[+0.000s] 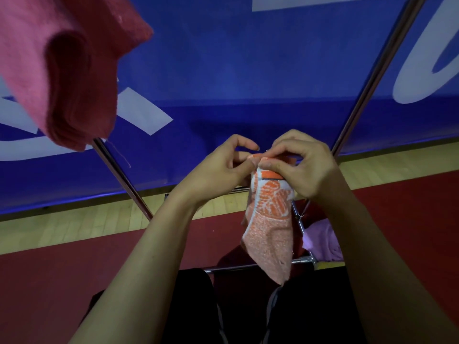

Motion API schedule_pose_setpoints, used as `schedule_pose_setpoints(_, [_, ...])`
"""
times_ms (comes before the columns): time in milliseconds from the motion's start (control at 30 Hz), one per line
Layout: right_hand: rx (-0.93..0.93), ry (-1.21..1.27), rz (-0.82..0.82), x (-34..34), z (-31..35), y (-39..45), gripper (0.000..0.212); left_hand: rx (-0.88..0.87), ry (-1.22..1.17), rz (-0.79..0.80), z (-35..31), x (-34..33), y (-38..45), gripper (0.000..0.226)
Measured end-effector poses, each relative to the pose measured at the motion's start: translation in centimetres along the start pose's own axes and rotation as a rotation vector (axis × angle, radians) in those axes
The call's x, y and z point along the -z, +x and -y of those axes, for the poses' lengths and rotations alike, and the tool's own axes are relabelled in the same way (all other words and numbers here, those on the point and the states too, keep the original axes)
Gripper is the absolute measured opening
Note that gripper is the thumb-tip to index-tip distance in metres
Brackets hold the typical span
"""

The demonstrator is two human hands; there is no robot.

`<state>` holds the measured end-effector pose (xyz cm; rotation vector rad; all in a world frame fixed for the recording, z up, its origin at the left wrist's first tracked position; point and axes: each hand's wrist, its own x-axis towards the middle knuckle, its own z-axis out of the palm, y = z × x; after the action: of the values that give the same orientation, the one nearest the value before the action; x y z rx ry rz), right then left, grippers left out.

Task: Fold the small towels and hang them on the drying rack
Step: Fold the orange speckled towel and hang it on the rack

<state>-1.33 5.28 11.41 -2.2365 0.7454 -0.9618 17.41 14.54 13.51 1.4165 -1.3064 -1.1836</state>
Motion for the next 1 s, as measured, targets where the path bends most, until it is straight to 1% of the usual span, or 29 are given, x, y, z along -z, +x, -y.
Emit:
schedule_pose_setpoints(67, [-0.030,-0.006,0.016,0.0,-0.1,0.0,0.009,0.008,0.007,-0.006,-0.1,0.2,0.0,0.027])
schedule_pose_setpoints(233, [-0.074,-0.022,0.085,-0.2,-0.6,0.0,0.019,0.019,0.003,0.057,0.4,0.6,-0.1,0.031])
schedule_pose_setpoints(500, [-0.098,-0.096,0.189,-0.9,-0.5,0.2,0.016,0.051,0.036,0.048,1.3,0.9,0.1,0.033])
schedule_pose_setpoints(700, [-0.089,-0.142,0.136,-1.3,-0.2,0.1,0.009,0.079,0.006,0.002,1.4,0.7,0.4,0.031])
schedule_pose_setpoints(800, [-0.070,-0.194,0.132,-1.4,-0.5,0.0,0.014,0.077,0.024,-0.010,1.6,0.7,0.6,0.029])
schedule_pose_setpoints(900, [-0.100,-0.233,0.213,-1.5,-0.6,-0.3,0.027,0.079,0.060,0.007,1.6,0.9,0.7,0.029])
schedule_pose_setpoints(1000, [-0.085,-0.292,0.235,-1.9,-0.6,-0.6,0.030,0.064,0.154,0.024,1.5,1.1,0.6,0.028])
